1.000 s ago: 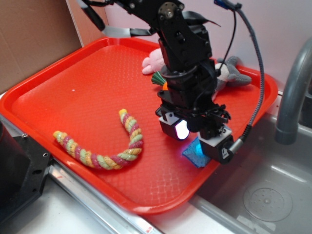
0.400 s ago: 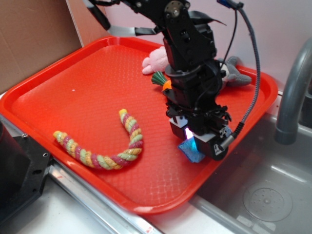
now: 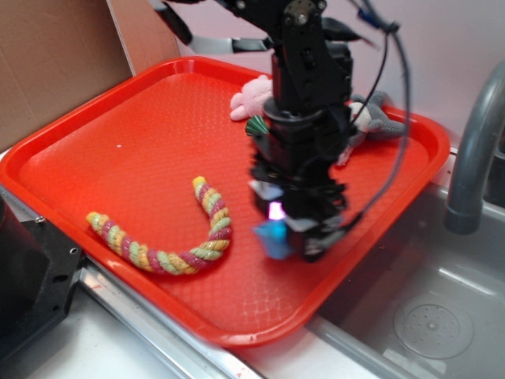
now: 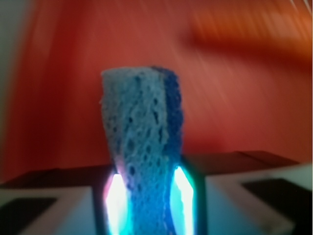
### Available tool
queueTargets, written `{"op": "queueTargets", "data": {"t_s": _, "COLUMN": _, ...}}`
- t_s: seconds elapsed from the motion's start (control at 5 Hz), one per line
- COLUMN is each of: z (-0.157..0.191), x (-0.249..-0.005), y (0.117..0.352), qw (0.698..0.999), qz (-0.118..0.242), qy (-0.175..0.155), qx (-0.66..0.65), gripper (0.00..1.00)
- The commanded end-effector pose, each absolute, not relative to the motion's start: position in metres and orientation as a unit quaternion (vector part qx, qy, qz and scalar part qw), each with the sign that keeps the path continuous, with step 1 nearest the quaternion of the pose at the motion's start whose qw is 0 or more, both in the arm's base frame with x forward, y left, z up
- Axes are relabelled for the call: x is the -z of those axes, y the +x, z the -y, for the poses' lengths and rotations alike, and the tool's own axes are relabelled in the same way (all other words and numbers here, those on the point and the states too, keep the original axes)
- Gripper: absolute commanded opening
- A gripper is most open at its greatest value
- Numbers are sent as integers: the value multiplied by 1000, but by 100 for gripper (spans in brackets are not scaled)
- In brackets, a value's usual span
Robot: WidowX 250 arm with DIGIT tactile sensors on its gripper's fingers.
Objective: Grab the blue sponge.
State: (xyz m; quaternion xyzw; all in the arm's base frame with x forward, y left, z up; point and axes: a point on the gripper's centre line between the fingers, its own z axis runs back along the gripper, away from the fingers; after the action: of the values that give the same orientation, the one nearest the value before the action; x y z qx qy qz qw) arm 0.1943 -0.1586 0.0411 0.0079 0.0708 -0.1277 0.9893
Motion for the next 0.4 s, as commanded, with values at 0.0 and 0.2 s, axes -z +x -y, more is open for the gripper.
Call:
{"op": "queueTargets", "data": {"t_s": 0.0, "z": 86, "x": -156, "y": 177, "qw": 997, "qz": -42, "qy": 16, "qx": 70, "gripper": 0}}
{"op": "queueTargets", "data": {"t_s": 0.2, "z": 48, "x": -206, "y": 159, "qw": 999, "qz": -18, "qy": 31, "qx": 18, "gripper": 0}}
